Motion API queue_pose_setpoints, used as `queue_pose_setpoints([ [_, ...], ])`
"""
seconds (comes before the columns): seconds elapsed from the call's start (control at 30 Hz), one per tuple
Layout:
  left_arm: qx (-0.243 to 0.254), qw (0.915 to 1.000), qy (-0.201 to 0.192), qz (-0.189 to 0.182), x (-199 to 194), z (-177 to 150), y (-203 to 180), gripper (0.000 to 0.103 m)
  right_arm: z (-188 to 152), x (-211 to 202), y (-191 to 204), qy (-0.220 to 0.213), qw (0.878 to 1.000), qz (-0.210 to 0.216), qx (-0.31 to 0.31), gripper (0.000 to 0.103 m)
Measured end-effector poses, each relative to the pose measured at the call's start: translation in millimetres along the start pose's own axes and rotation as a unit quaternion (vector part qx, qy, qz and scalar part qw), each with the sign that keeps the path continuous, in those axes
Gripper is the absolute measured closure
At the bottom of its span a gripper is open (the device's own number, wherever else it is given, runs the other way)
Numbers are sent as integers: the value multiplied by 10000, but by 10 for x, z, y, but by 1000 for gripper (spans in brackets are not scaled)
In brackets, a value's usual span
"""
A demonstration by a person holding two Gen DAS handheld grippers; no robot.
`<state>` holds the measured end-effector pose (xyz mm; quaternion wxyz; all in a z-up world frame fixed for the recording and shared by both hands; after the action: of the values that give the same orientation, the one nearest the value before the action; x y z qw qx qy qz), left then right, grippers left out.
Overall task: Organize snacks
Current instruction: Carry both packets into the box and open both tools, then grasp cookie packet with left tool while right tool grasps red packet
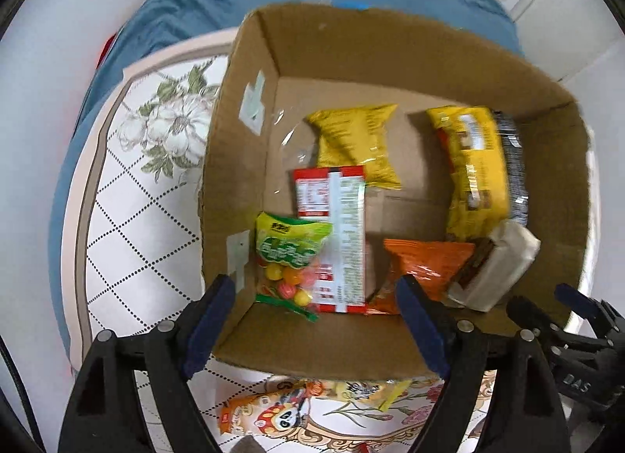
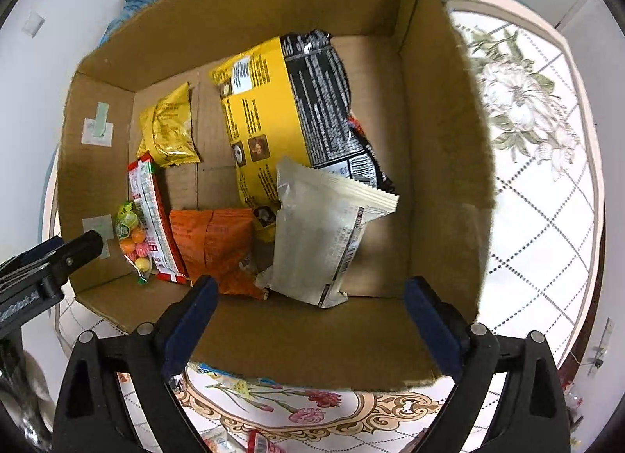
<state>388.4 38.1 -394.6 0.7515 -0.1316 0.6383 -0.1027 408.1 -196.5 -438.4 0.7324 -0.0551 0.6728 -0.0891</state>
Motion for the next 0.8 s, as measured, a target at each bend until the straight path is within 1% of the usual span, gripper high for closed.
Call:
queue_pose_setpoints([
  [0.1, 178, 9994, -299, -11, -147, -76, -126, 8, -36, -181, -18, -303, 9995, -59, 0, 3],
  [0.2, 304, 9978, -579, 40, -333, -145, -202, 8, -89, -363, -8, -581, 9982, -142, -34, 3],
  [0.37, 244, 9953, -936, -8, -564, -344, -228, 8, -173, -693, -51, -985, 9949, -232, 38, 3],
  [0.5, 213, 9936, -1108, -33, -744, -434, -205, 8, -248, -940, -114, -1288, 9911, -317, 146, 3],
  [0.7, 261, 9902, -1375, -28, -1033, -557, -266, 8, -393, -1258, -193, -1518, 9877, -296, 225, 3],
  [0.8, 307, 9886, -1474, -25, -1179, -637, -318, 8, -499, -1387, -204, -1552, 9873, -214, 265, 3],
])
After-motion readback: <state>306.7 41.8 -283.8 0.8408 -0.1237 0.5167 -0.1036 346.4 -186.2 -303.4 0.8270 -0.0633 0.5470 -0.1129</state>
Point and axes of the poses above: each gripper's, at about its wrist camera, not at the fingertips, and x roughly the way its jaws point, y to its left, z to its top, the point moved 9 cm from there along x, roughly the way its jaws point, and after that the axes turned 15 degrees about -z, right-handed, at the moved point
